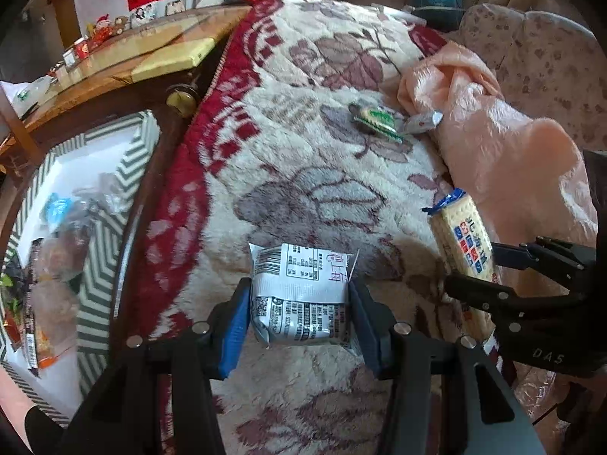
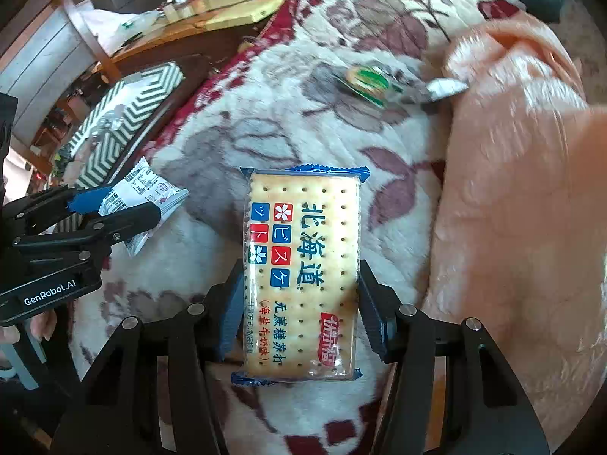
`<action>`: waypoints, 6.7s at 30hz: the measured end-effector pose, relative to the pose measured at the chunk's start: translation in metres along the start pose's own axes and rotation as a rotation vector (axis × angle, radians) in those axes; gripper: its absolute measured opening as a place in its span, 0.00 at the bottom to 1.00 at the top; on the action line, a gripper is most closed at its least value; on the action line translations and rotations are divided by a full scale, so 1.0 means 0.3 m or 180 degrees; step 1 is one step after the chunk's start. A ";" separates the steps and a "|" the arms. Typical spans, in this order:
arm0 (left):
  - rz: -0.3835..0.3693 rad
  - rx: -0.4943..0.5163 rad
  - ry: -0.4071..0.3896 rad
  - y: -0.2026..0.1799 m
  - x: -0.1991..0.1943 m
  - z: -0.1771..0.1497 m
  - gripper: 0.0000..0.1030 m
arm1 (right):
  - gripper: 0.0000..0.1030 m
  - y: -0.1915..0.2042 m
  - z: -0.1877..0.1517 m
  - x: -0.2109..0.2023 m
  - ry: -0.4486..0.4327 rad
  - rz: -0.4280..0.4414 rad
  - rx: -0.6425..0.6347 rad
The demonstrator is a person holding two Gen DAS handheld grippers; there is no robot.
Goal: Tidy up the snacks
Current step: 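Carry the white pack in the left tool while the right tool carries the cracker pack to the tray, then open the left tool over the tray while the right tool drops the cracker pack in, then move both tools back to the remaining snacks on the quilt, then grasp the round green-labelled cake pack with the left tool while the right tool grasps the white sachet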
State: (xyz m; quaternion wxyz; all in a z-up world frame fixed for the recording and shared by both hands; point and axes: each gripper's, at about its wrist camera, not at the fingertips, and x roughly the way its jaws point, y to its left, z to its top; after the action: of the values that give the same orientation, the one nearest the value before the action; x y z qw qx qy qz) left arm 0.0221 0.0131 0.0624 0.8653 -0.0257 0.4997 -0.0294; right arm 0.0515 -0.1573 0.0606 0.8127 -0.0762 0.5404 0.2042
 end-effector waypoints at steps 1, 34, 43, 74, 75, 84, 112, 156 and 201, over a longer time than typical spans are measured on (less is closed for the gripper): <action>0.0011 -0.0017 -0.0024 0.009 -0.012 0.000 0.52 | 0.53 0.012 0.005 -0.003 -0.0007 0.0010 -0.0019; 0.0580 -0.1078 -0.0495 0.535 -0.259 -0.131 0.52 | 0.53 0.599 0.213 -0.021 -0.0153 0.0318 -0.1058; 0.0659 -0.1383 -0.0518 0.647 -0.270 -0.176 0.52 | 0.53 0.735 0.254 -0.010 -0.0157 0.0399 -0.1299; 0.0682 -0.1787 -0.0386 0.816 -0.226 -0.235 0.52 | 0.53 1.008 0.373 0.154 0.0103 0.0597 -0.1705; 0.0679 -0.1796 -0.0376 0.818 -0.223 -0.236 0.52 | 0.53 1.015 0.376 0.162 0.0105 0.0592 -0.1712; 0.0670 -0.1885 -0.0278 0.844 -0.196 -0.244 0.52 | 0.53 1.051 0.398 0.227 0.0176 0.0587 -0.1722; 0.0994 -0.1771 -0.0326 0.793 -0.224 -0.236 0.80 | 0.54 1.008 0.398 0.168 -0.0076 0.0679 -0.1367; 0.0696 -0.0521 -0.0358 0.193 -0.080 0.040 0.82 | 0.54 0.158 0.199 0.052 -0.0096 0.0125 -0.0129; -0.0308 0.0188 0.0213 -0.205 0.368 0.504 0.82 | 0.54 -0.295 0.185 0.080 -0.0124 -0.0110 0.0726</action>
State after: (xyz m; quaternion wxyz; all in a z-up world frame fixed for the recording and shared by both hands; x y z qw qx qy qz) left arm 0.2067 -0.0544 0.0472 0.8461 -0.0233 0.5254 -0.0868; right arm 0.1432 -0.2121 0.0526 0.8298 0.0114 0.5429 0.1287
